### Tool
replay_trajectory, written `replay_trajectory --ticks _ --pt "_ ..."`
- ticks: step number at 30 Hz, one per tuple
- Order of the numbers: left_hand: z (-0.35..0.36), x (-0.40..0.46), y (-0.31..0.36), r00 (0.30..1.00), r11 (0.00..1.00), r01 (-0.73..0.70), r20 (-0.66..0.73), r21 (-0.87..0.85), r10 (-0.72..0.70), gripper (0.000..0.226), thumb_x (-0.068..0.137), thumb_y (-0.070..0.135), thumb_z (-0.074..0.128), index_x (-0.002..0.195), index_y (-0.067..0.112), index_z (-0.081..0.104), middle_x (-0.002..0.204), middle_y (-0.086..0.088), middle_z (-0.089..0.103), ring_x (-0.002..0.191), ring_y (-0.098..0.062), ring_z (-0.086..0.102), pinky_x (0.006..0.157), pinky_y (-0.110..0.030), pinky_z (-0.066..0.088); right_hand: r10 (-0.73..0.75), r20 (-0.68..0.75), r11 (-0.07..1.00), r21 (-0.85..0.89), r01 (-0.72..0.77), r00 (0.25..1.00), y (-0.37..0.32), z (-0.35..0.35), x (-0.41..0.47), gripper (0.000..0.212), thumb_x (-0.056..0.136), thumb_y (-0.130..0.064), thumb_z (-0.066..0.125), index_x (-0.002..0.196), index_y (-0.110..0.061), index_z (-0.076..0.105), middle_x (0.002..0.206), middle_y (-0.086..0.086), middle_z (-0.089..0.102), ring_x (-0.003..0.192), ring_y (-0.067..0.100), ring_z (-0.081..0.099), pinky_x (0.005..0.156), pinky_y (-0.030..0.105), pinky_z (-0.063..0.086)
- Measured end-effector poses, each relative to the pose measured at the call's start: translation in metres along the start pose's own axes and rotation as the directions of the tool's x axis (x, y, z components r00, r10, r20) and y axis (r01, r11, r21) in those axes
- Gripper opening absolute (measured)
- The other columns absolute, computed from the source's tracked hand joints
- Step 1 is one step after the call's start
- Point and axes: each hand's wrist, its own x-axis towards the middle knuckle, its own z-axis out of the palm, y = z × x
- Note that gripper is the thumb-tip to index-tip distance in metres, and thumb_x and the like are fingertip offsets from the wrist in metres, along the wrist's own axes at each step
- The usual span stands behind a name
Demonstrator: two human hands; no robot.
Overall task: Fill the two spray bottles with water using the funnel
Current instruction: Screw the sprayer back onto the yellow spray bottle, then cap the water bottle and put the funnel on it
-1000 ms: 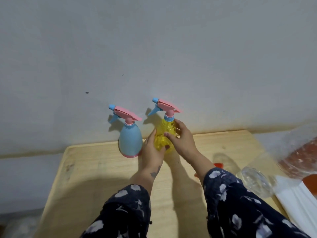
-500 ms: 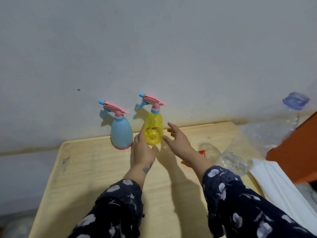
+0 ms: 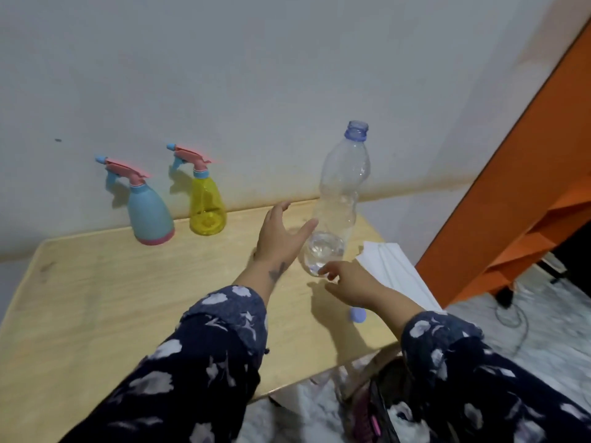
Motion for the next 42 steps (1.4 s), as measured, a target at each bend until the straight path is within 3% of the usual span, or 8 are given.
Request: replay_trajectory --ticks 4,8,14,18,24,28,34,42 --pt "0.033 -0.004 0.026 0.999 0.999 -0.009 0.052 -0.038 0.011 0.103 0.071 0.055 0.078 0.151 0.026 0.02 0.156 0.004 0.029 0.142 -0.015 0.029 0.114 -0.038 0.031 0.065 0.06 0.981 -0.189 -0.053 0.996 0.045 0.006 -0.023 0.04 0.094 -0.026 0.052 0.133 -0.024 0.051 0.129 0.007 0.055 0.115 0.025 0.055 0.092 0.033 0.044" --pt "0.052 0.001 0.046 0.999 0.997 -0.051 0.001 -0.052 0.051 0.107 0.073 0.047 0.08 0.152 0.023 0.012 0.156 -0.002 0.029 0.141 -0.018 0.031 0.11 -0.033 0.033 0.066 0.049 0.977 -0.208 -0.054 0.997 0.069 0.028 -0.031 0.041 0.093 -0.03 0.053 0.133 -0.026 0.051 0.123 0.008 0.051 0.11 0.028 0.055 0.091 0.034 0.044" --pt "0.063 0.006 0.052 0.998 0.998 -0.041 -0.055 -0.044 0.039 0.085 0.081 0.033 0.075 0.148 0.022 0.024 0.147 -0.004 0.045 0.132 -0.019 0.044 0.092 -0.022 0.035 0.033 -0.118 0.995 -0.087 -0.044 0.992 0.079 0.049 -0.028 0.025 0.091 -0.017 0.048 0.106 -0.014 0.068 0.098 0.004 0.05 0.091 0.029 0.059 0.073 0.031 0.044" --pt "0.06 0.004 0.05 0.996 0.998 -0.048 -0.07 -0.027 0.046 0.08 0.081 0.034 0.076 0.145 0.024 0.029 0.14 -0.002 0.052 0.126 -0.018 0.05 0.087 -0.021 0.035 0.001 -0.236 1.0 0.004 0.0 0.972 0.07 0.015 -0.021 0.033 0.094 -0.026 0.053 0.123 -0.013 0.06 0.114 0.009 0.057 0.106 0.028 0.059 0.085 0.032 0.045" --pt "0.06 0.003 0.048 0.996 0.999 -0.037 -0.084 -0.012 0.035 0.08 0.079 0.034 0.077 0.143 0.026 0.03 0.139 -0.004 0.053 0.127 -0.02 0.05 0.09 -0.023 0.035 -0.149 -0.567 0.98 0.025 0.198 0.81 0.024 -0.098 -0.013 0.034 0.092 -0.016 0.057 0.126 -0.013 0.058 0.119 0.007 0.057 0.1 0.025 0.061 0.087 0.03 0.043" --pt "0.061 0.003 0.049 0.997 1.0 -0.022 -0.078 -0.02 0.021 0.078 0.08 0.033 0.077 0.143 0.028 0.03 0.139 -0.003 0.052 0.128 -0.018 0.048 0.091 -0.024 0.036 -0.209 -0.686 0.958 0.0 0.287 0.697 -0.016 -0.161 -0.014 0.035 0.092 -0.018 0.056 0.127 -0.015 0.057 0.12 0.006 0.056 0.1 0.021 0.059 0.083 0.021 0.038" --pt "0.06 0.007 0.05 0.998 0.999 0.025 -0.051 -0.041 -0.027 0.08 0.079 0.034 0.076 0.144 0.032 0.028 0.144 -0.002 0.048 0.133 -0.023 0.045 0.099 -0.033 0.039 -0.323 -0.601 0.941 -0.122 0.315 0.732 -0.061 -0.195 -0.009 0.036 0.095 -0.018 0.054 0.13 -0.015 0.056 0.125 0.007 0.055 0.109 0.023 0.057 0.094 0.029 0.042" --pt "0.058 0.009 0.052 0.999 0.999 0.02 -0.042 -0.025 -0.021 0.082 0.08 0.03 0.076 0.145 0.031 0.027 0.147 0.0 0.046 0.134 -0.023 0.044 0.101 -0.035 0.04 -0.34 -0.329 0.936 -0.211 0.283 0.881 -0.079 -0.224 -0.003 0.033 0.097 -0.017 0.048 0.127 -0.017 0.061 0.129 0.002 0.06 0.115 0.019 0.054 0.081 0.02 0.035"
